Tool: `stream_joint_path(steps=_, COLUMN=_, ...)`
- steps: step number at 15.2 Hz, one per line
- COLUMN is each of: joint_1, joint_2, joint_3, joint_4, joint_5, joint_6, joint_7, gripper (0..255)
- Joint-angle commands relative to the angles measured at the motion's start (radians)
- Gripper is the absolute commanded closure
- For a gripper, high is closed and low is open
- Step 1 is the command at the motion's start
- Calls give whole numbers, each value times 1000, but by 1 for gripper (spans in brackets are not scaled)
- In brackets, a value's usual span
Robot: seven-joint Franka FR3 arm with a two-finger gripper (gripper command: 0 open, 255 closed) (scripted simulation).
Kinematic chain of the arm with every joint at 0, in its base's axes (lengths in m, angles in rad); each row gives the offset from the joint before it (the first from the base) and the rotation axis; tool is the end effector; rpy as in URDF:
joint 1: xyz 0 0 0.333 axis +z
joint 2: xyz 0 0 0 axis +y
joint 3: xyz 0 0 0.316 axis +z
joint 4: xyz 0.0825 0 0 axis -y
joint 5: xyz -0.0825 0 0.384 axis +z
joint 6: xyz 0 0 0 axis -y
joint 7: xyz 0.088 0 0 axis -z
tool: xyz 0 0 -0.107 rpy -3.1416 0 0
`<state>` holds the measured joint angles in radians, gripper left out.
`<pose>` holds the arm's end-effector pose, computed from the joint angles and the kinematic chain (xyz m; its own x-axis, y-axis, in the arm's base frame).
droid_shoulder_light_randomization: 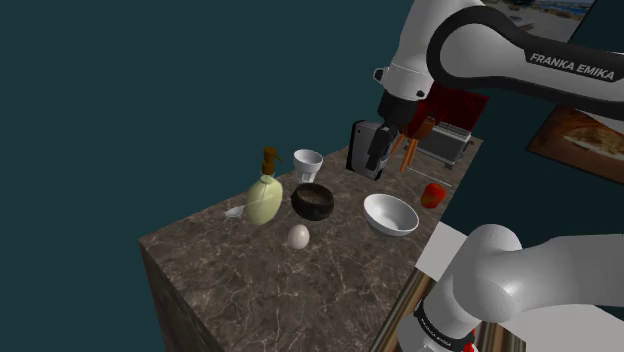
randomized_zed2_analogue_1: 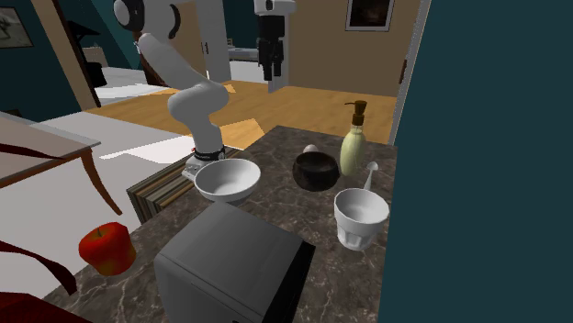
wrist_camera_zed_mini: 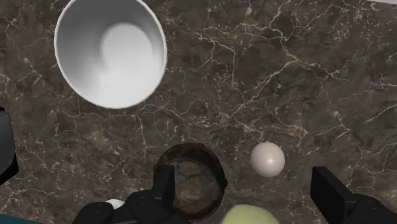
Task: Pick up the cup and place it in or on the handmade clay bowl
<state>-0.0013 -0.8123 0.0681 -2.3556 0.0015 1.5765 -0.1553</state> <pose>0.2999 0.0270 0.5986 0.9793 0.2009 0.0242 0.1994 -0.9785 0.0523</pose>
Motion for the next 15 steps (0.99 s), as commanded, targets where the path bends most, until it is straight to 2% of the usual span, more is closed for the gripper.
stream_joint_path(steps=1, joint_1=0, joint_2=0, joint_3=0, joint_4=0, joint_5=0, joint_6=0, joint_7=0, gripper=0)
stream_joint_path(steps=8, joint_1=-31, joint_2=203, joint_3=-31, joint_4=1, joint_5=-53, joint_6=209, joint_7=-40, gripper=0)
stream_joint_path(steps=15, joint_1=-60, joint_2=441, joint_3=-59, joint_4=70, joint_5=-99, joint_6=386, joint_7=-69, gripper=0)
